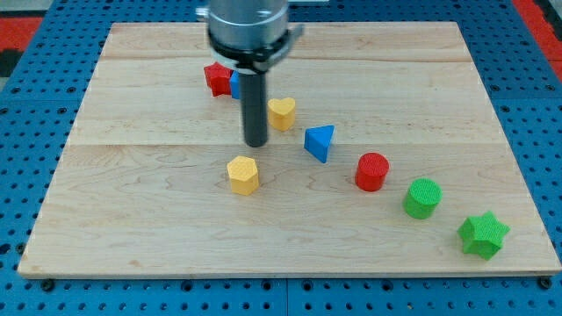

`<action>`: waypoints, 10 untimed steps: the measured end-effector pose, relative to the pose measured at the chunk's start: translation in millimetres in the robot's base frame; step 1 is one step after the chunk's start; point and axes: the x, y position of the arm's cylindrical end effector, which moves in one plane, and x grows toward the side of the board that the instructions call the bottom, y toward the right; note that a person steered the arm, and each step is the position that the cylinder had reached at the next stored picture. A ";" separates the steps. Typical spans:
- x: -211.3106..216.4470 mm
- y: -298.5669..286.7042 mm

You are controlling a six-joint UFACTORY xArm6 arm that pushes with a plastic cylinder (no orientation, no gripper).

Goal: Bring yellow and blue blocks closer

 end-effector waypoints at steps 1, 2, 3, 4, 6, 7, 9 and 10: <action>69.1 31.7; 48.8 56.8; -9.5 79.4; -32.3 104.2; -40.9 22.6; -88.0 36.8; -139.4 34.5; -109.0 4.6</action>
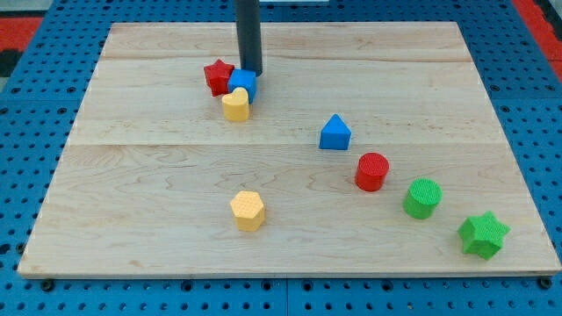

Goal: Bring yellow and blue blocks closer

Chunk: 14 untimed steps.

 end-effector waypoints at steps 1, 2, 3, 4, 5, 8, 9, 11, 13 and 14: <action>67.1 0.0; 125.9 0.0; 125.0 2.9; 111.4 -29.6; 136.0 -57.4; 104.7 -125.3; 154.3 -121.7; 207.3 -39.8; 132.6 -96.4; 123.4 -45.3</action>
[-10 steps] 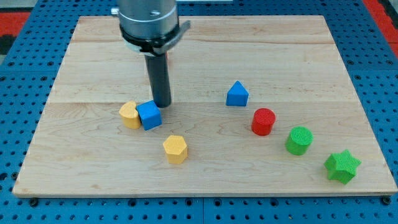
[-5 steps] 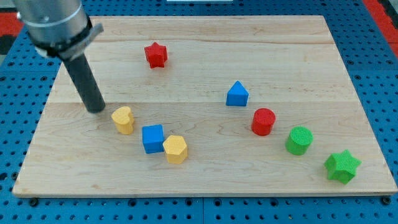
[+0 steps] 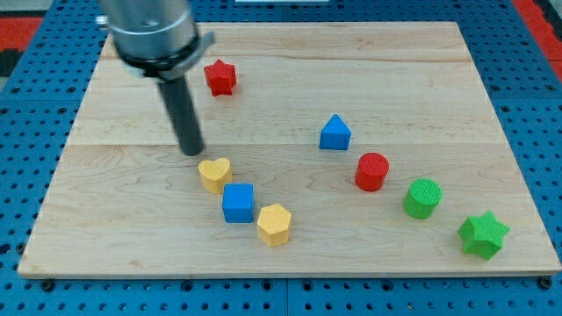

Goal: Bring yellow and blue blocks closer

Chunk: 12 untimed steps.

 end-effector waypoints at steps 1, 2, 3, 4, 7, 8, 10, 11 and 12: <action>8.2 6.3; 20.8 13.3; 33.7 8.1; 5.3 27.5; -41.6 65.6; -96.3 120.7; -108.5 193.8; -109.5 219.1; -61.1 194.6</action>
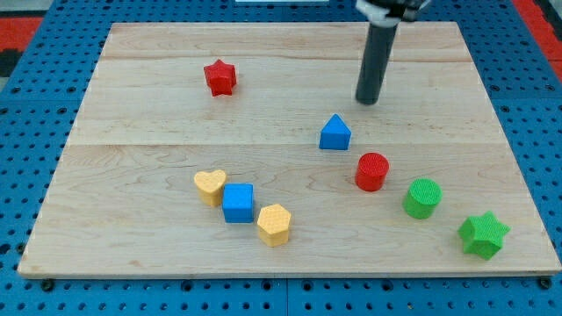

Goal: Bring yellow and blue blocks closer

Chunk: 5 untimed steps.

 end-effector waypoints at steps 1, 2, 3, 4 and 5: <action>52.7 -40.4; 73.9 -90.9; 97.1 -121.4; 67.9 -94.1; 27.4 2.8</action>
